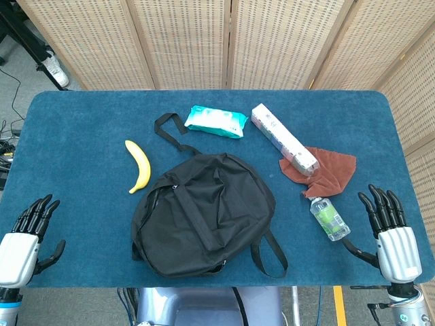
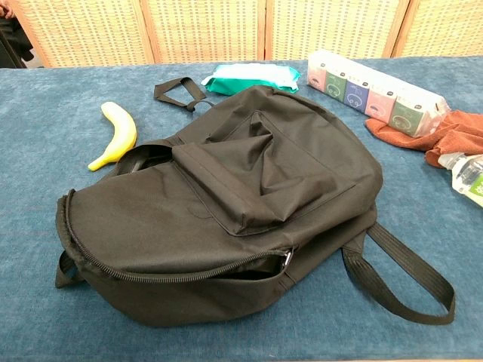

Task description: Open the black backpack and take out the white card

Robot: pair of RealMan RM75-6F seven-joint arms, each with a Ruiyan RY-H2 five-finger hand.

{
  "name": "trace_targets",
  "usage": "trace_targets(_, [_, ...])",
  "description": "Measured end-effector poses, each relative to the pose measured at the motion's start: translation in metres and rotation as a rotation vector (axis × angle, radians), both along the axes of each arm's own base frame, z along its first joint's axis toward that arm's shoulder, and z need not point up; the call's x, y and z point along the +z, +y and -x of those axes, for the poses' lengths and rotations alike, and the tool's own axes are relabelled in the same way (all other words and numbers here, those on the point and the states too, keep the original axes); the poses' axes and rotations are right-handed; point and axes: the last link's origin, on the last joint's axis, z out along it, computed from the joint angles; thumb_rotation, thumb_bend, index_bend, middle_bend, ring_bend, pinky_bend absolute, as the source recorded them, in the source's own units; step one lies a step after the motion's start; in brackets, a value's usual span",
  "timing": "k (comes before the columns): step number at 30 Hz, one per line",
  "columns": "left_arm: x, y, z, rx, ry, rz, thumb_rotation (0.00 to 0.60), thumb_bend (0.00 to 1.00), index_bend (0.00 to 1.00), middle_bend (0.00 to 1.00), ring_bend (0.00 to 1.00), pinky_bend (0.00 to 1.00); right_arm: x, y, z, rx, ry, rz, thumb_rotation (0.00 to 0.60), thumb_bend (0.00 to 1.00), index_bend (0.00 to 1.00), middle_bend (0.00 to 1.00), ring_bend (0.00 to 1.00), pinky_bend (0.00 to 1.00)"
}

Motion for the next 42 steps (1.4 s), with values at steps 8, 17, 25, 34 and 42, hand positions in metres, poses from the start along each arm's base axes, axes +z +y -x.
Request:
trace_targets(8, [0.0,-0.001,0.0,0.0,0.002,0.0,0.6,0.38,0.04,0.0,0.0,0.13,-0.002,0.001,-0.002,0.01,-0.002,-0.017,0.6,0.0,0.05,0.0,0.0,0.0])
trace_targets(17, [0.001,0.0,0.0,0.0,-0.003,-0.011,0.6,0.38,0.04,0.0,0.0,0.13,-0.022,0.005,-0.012,0.084,0.012,-0.154,0.6,0.0,0.05,0.0,0.0,0.0])
trace_targets(25, [0.003,0.004,0.004,0.028,0.004,-0.027,0.6,0.38,0.04,0.0,0.0,0.13,-0.063,0.007,-0.045,0.291,-0.005,-0.506,0.6,0.0,0.05,0.0,0.0,0.0])
trace_targets(34, [0.0,0.007,0.006,0.039,0.011,-0.018,0.6,0.38,0.04,0.0,0.0,0.13,-0.103,-0.001,-0.098,0.478,0.094,-0.773,0.6,0.0,0.05,0.0,0.0,0.0])
trace_targets(42, [0.001,0.011,0.01,0.057,0.004,-0.02,0.6,0.38,0.04,0.0,0.0,0.13,-0.144,-0.013,-0.137,0.53,0.147,-0.867,0.6,0.0,0.05,0.0,0.0,0.0])
